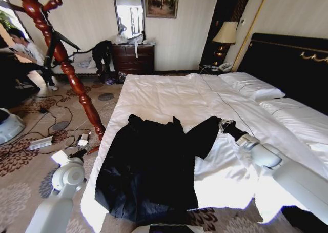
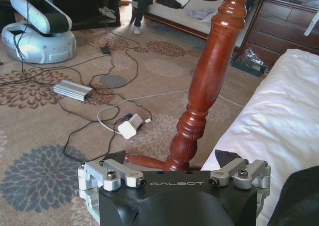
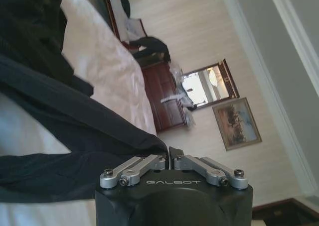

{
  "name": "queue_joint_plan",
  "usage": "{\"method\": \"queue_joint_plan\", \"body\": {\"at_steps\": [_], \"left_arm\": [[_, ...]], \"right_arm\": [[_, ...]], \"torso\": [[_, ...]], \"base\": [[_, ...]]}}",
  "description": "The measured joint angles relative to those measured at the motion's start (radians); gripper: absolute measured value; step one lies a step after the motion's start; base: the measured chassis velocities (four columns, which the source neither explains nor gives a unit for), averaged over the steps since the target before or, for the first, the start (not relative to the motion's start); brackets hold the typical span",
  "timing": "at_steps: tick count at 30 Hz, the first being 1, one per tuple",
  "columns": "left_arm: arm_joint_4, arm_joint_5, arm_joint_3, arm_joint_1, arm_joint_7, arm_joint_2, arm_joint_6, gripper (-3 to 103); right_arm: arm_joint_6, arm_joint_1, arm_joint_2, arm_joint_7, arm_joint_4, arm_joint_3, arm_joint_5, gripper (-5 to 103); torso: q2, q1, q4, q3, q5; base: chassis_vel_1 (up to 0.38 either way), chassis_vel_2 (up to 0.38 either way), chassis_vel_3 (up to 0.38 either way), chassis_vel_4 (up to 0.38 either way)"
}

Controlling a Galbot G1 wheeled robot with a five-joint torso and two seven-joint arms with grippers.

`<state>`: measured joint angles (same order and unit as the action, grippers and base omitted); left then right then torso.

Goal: Pick up the clothes from the bed and hang them on the clothes hanger.

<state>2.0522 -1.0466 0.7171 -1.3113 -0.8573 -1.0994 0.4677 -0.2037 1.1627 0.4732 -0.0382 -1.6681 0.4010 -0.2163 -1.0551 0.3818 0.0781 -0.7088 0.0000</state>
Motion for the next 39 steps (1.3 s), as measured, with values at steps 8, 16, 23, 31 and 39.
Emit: {"method": "queue_joint_plan", "body": {"at_steps": [8, 16, 23, 31, 39], "left_arm": [[-0.004, 0.003, -0.006, 0.0, 0.0, 0.001, 0.0, 100], [0.001, 0.0, 0.002, -0.008, 0.001, 0.007, 0.0, 100], [0.006, -0.006, 0.012, -0.018, 0.001, 0.016, 0.0, 100], [0.025, -0.012, 0.019, -0.03, 0.001, 0.021, 0.0, 100], [0.035, -0.013, 0.031, -0.044, 0.001, 0.024, 0.001, 100]], "right_arm": [[-0.056, 0.054, 0.109, -0.104, 0.067, 0.036, 0.009, 35], [0.137, 0.175, 0.215, -0.618, -0.157, -0.083, 0.821, 62], [0.08, 0.219, 0.34, -0.72, -0.275, -0.045, 1.269, 84], [0.087, 0.271, 0.463, -0.777, -0.349, 0.016, 1.481, 100], [0.135, 0.25, 0.587, -0.71, -0.314, 0.048, 1.612, 101]], "torso": [[0.0, 0.0, -0.0005, 0.0, -0.0001], [0.0, 0.0, -0.0003, 0.0, -0.0002], [0.0, 0.0, -0.0001, 0.0, -0.0005], [0.0, 0.0, 0.0, 0.0, -0.0002], [0.0, 0.0, -0.0002, 0.0, -0.0003]], "base": [[0.0, 0.0, 0.0, 0.0], [0.0, 0.0, 0.0, 0.0], [0.0, 0.0, 0.0, 0.0], [0.0, 0.0, 0.0, 0.0], [0.0, 0.0, 0.0, 0.0]]}}
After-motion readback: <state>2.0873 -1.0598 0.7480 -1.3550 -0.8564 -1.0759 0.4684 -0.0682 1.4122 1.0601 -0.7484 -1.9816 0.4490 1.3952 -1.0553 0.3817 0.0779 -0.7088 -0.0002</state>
